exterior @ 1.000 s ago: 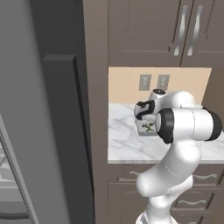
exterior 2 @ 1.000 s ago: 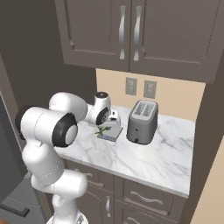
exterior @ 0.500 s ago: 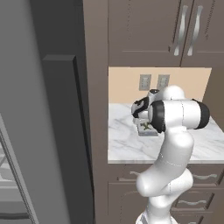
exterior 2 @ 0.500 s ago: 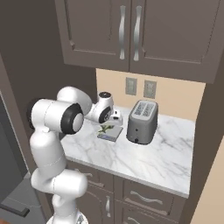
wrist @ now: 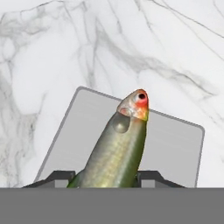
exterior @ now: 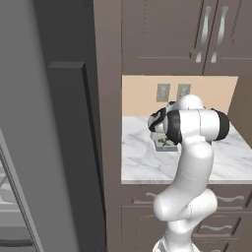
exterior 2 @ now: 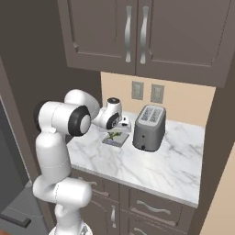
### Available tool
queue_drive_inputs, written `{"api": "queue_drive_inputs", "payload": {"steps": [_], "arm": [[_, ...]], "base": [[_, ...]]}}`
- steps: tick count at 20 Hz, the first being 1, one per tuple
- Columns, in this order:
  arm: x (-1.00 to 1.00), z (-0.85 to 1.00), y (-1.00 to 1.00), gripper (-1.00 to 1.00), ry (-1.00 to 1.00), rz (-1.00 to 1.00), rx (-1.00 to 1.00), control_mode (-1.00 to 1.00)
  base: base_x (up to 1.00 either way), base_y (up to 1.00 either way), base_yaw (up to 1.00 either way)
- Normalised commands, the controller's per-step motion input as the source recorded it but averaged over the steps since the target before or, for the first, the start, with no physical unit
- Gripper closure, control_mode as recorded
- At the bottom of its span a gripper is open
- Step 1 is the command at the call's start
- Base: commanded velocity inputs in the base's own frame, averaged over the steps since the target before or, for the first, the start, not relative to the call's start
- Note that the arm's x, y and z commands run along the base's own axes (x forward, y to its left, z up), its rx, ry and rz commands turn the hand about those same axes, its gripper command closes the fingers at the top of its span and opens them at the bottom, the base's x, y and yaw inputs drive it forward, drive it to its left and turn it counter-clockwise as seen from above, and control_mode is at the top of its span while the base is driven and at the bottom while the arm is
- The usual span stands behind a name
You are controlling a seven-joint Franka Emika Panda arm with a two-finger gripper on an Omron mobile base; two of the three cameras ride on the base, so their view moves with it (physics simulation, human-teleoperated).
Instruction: Take the fish from the fridge and place it on the digital scale on the counter by the fridge. Wait a few seconds for a reading, then move it to the plate on the dining counter.
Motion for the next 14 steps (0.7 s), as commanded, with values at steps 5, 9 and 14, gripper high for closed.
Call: {"api": "queue_drive_inputs", "payload": {"steps": [5,9,14], "arm": [[0.0,-0.05,-0.01,1.0,0.0,0.0,0.0,-1.0],[0.0,0.02,0.0,-1.0,0.01,0.0,0.0,-1.0],[-0.03,0.04,0.0,-1.0,0.01,-0.01,0.0,-1.0]], "base": [[0.0,0.0,0.0],[0.0,0.0,0.0],[0.0,0.0,0.0]]}}
